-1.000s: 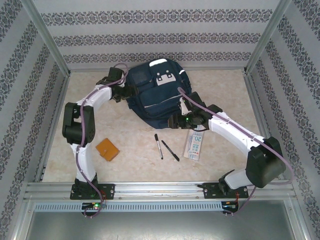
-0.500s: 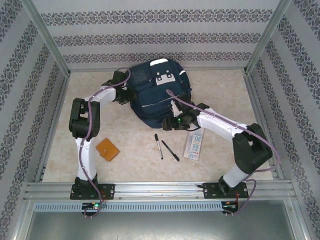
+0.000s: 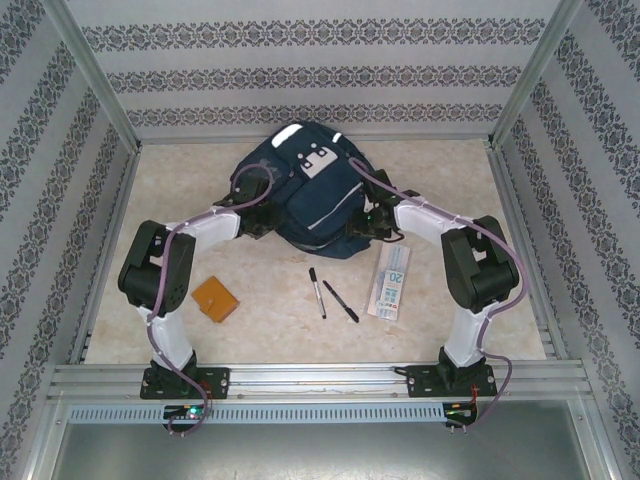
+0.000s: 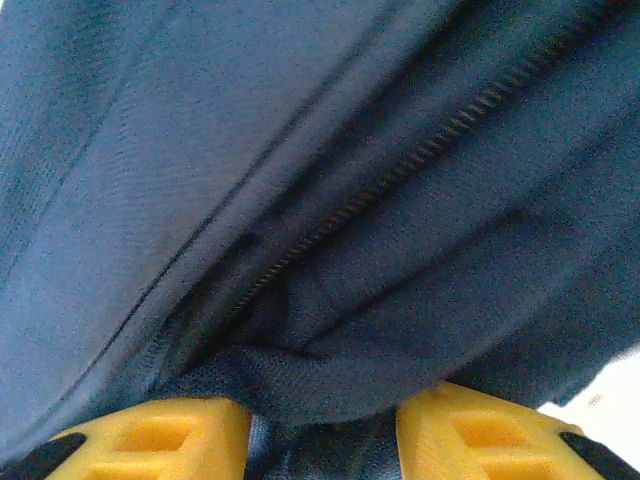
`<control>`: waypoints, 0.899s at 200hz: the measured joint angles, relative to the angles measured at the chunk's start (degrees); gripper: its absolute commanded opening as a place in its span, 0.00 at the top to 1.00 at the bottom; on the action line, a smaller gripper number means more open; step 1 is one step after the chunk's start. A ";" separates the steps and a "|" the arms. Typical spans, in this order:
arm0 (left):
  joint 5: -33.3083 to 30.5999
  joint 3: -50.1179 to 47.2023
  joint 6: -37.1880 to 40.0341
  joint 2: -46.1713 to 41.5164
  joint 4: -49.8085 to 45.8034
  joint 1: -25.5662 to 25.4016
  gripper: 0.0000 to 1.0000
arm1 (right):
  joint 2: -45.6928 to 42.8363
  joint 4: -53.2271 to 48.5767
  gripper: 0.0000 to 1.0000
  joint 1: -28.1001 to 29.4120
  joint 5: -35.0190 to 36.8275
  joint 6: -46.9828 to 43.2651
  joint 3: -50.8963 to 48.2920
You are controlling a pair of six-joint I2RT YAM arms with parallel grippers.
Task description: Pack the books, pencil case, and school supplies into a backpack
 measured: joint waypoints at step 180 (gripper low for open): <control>-1.68 0.04 -4.31 1.31 -6.38 1.55 0.96 | -10.58 10.71 0.51 14.58 -13.57 0.63 -8.26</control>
